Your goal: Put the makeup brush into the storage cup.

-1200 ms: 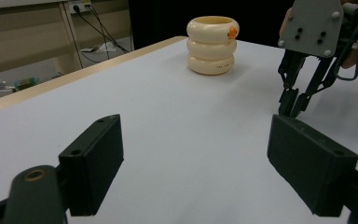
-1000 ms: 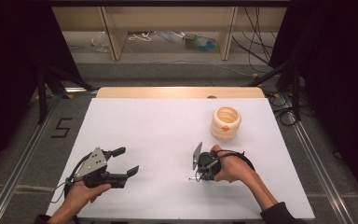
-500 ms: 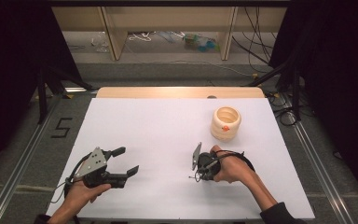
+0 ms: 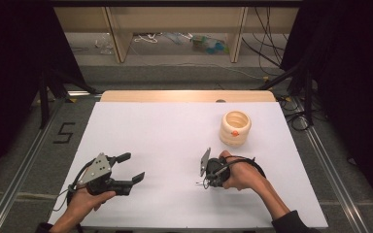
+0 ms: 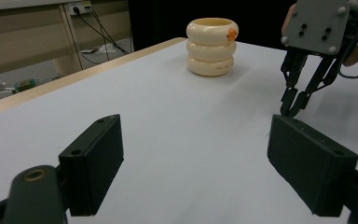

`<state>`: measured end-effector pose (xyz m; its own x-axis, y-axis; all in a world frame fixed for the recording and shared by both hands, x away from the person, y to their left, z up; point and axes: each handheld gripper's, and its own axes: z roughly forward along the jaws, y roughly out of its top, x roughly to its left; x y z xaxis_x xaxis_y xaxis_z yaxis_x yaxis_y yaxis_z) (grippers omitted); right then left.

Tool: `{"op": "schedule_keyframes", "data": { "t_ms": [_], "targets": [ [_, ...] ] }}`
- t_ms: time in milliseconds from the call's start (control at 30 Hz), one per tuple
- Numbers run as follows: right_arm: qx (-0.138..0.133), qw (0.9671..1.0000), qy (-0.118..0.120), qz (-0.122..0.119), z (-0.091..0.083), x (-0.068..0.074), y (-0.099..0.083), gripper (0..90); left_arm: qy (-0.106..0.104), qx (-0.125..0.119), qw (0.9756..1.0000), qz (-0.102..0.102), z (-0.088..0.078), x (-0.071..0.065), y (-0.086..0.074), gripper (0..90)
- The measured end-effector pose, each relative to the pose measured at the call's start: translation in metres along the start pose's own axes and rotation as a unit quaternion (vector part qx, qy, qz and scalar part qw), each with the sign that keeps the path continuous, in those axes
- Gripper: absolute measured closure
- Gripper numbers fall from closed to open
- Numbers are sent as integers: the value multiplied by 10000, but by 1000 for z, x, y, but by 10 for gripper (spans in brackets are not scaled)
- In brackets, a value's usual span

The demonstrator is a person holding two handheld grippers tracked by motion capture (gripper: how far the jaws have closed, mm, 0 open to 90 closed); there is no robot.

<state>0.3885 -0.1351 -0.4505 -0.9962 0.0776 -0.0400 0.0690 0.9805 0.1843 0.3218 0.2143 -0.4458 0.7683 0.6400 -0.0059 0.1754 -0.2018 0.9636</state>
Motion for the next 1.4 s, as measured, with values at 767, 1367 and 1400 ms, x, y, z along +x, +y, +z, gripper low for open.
{"op": "schedule_keyframes", "data": {
  "t_ms": [767, 1367, 1400],
  "targets": [
    [-2394, 9617, -991, 899, -68, -21, -23, 854, 29, -11, 10000, -11, -3, 0, 0, 182],
    [-3600, 9093, -1466, 1489, -89, -33, -46, 855, 47, 3, 10000, -30, -3, 0, 0, 182],
    [-3754, 8995, -1593, 1571, -92, -34, -49, 854, 12, -26, 10000, -41, -2, 0, 0, 182]
  ]
}}
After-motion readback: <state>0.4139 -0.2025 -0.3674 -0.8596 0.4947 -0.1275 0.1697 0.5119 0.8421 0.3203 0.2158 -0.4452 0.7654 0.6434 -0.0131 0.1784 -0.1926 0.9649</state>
